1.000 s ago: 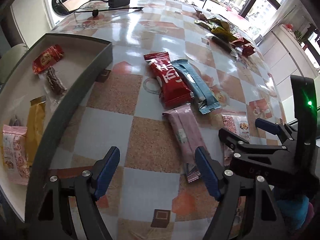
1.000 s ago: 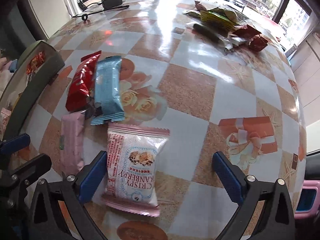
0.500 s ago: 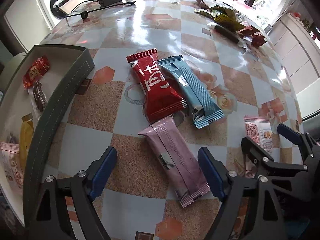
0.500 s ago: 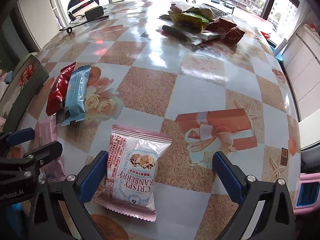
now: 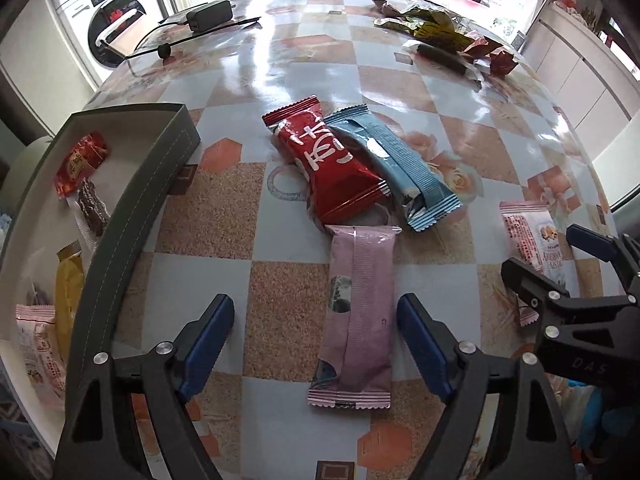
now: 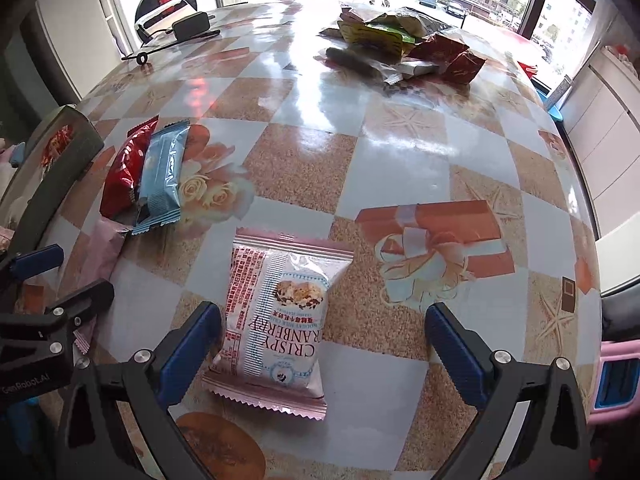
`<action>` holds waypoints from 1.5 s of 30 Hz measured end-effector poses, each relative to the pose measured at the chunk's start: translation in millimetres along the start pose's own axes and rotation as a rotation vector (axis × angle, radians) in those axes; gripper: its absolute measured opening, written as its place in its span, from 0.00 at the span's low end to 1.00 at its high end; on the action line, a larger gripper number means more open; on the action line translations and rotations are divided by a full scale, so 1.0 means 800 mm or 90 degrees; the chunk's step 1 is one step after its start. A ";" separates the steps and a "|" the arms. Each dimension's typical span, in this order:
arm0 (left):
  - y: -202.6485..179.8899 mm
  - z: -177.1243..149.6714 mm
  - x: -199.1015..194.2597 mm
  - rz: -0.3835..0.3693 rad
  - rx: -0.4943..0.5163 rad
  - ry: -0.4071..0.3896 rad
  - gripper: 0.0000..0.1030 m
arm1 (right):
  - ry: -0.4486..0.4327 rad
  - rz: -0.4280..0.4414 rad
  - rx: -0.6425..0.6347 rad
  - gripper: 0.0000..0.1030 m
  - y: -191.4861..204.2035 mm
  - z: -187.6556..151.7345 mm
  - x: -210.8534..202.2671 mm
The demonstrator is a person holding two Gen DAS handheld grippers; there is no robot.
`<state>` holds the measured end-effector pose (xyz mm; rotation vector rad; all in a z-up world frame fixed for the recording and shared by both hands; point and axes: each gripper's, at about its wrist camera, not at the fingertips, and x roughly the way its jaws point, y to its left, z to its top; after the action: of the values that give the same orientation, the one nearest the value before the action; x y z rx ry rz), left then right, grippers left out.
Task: Organize snacks
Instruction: 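Grasp the pink bar with the left tool while the right tool grasps the cranberry packet, then carry the pink bar and cranberry packet into the grey tray and open both tools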
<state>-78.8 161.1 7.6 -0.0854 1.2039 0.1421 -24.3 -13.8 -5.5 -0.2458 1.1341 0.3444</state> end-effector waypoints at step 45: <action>0.182 -0.045 -0.126 -0.015 -0.099 -0.160 0.25 | -0.035 0.205 -0.128 0.41 0.200 0.047 -0.102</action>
<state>-170.2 293.7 90.3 -0.2111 0.9397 0.2192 -85.9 135.7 81.3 -0.2277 1.0857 0.7483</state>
